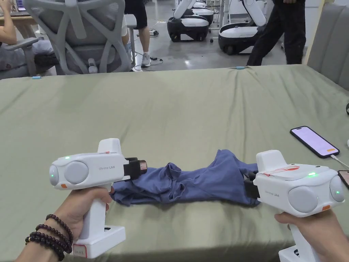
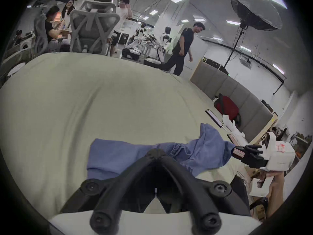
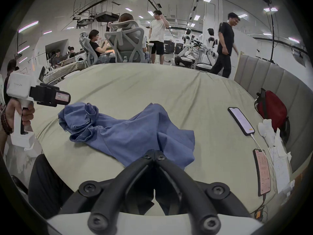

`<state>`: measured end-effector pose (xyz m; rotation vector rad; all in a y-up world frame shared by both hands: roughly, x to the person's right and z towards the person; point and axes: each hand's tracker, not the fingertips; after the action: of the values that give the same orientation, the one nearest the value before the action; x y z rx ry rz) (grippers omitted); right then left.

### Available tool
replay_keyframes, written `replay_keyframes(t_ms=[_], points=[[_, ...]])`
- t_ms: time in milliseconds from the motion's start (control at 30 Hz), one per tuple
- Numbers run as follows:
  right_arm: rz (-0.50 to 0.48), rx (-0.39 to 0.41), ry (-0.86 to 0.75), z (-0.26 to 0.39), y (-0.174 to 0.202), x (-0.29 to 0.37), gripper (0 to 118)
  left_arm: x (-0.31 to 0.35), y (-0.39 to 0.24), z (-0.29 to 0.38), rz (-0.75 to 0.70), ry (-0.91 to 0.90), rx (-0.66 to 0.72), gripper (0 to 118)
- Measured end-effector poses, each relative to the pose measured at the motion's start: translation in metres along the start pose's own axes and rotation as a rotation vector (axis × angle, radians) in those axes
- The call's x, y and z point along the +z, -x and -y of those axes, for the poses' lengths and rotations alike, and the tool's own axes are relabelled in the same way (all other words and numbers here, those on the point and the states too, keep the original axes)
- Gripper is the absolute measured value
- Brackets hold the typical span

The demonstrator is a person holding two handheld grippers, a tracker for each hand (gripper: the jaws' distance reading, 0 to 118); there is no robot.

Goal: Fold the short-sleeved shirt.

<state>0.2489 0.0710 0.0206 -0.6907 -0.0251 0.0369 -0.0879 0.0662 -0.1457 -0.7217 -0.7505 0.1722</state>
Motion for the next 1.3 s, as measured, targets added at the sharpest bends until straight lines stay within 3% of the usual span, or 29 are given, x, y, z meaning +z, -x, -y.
replay_keyframes(t_ms=[233, 533, 733, 833, 967, 1067, 1200, 1233, 1300], points=[[0.014, -0.013, 0.002, 0.004, -0.008, 0.006, 0, -0.060, -0.023, 0.026, 0.026, 0.193, 0.058, 0], [0.038, -0.014, 0.026, 0.013, -0.015, 0.008, 0, -0.105, -0.036, 0.016, 0.034, 0.179, 0.037, 0], [0.040, -0.012, 0.017, 0.010, -0.007, 0.001, 0, -0.046, -0.027, 0.003, 0.098, 0.067, 0.048, 0], [0.070, 0.063, 0.016, 0.003, 0.005, -0.006, 0, -0.011, -0.008, -0.003, 0.061, 0.007, 0.023, 0], [0.016, 0.037, -0.001, -0.004, 0.012, -0.010, 0, 0.037, 0.020, -0.008, -0.065, -0.058, -0.014, 0], [0.015, 0.051, -0.003, -0.005, 0.019, -0.012, 0, 0.050, 0.051, -0.011, -0.063, -0.077, 0.092, 0], [-0.007, 0.046, 0.004, -0.003, 0.023, -0.014, 0, 0.048, 0.062, -0.002, -0.048, -0.050, 0.127, 0], [-0.009, 0.046, 0.007, -0.003, 0.024, -0.014, 0, 0.045, 0.063, 0.001, -0.039, -0.035, 0.139, 2], [-0.010, 0.052, 0.009, -0.002, 0.025, -0.013, 0, 0.034, 0.065, 0.007, -0.011, -0.016, 0.179, 42]])
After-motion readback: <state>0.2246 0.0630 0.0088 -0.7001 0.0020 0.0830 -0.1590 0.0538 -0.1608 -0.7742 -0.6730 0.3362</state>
